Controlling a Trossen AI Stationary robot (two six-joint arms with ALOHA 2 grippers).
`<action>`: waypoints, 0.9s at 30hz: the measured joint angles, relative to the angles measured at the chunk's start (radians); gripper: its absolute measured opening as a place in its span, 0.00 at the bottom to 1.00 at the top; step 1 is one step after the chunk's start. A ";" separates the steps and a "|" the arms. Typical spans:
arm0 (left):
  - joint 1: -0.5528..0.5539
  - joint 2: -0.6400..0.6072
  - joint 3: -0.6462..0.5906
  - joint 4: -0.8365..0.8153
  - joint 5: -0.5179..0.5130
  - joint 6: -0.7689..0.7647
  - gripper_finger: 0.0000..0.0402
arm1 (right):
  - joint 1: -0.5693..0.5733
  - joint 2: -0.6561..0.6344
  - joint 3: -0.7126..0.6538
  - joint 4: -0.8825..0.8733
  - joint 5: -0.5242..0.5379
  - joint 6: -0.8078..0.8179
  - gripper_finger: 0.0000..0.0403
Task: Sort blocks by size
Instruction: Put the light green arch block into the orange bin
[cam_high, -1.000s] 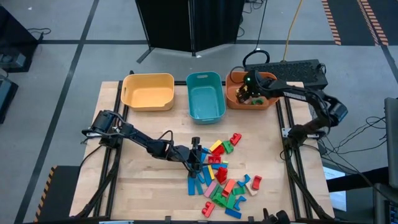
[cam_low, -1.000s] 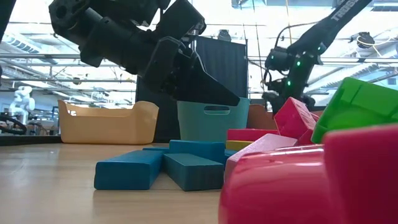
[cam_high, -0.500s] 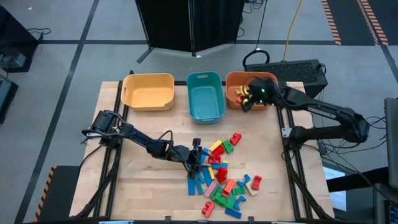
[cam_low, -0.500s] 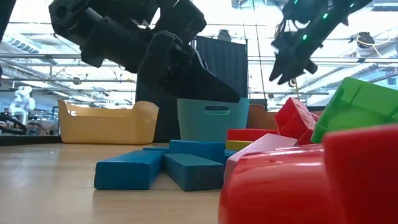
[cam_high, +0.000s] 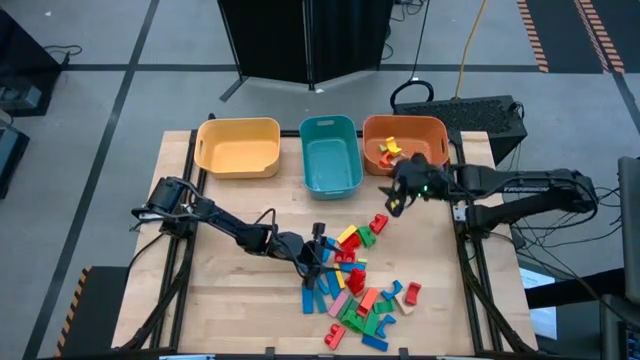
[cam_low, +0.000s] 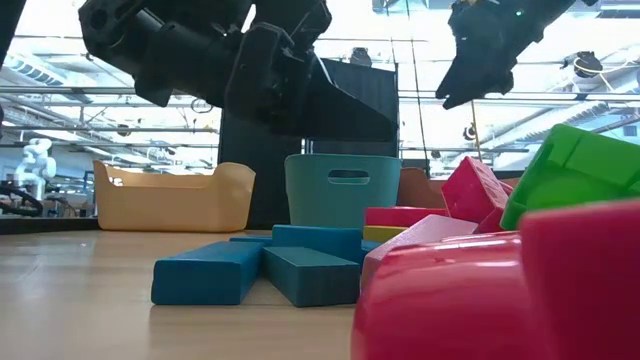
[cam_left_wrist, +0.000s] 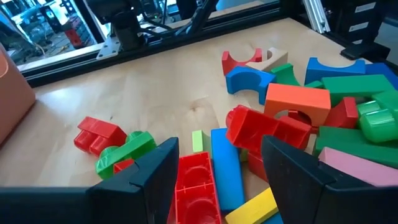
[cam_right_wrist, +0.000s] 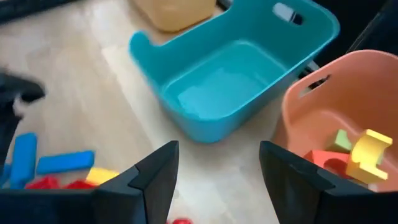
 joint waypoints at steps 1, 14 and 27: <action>0.000 0.000 0.000 -0.003 0.001 -0.005 0.55 | 0.028 0.005 0.000 -0.003 0.012 0.005 0.53; -0.019 0.000 0.000 0.007 0.004 -0.059 0.55 | 0.301 0.016 -0.190 0.174 0.069 0.127 0.53; -0.019 0.000 0.000 0.074 0.051 -0.059 0.55 | 0.502 0.020 -0.363 0.507 0.099 0.218 0.53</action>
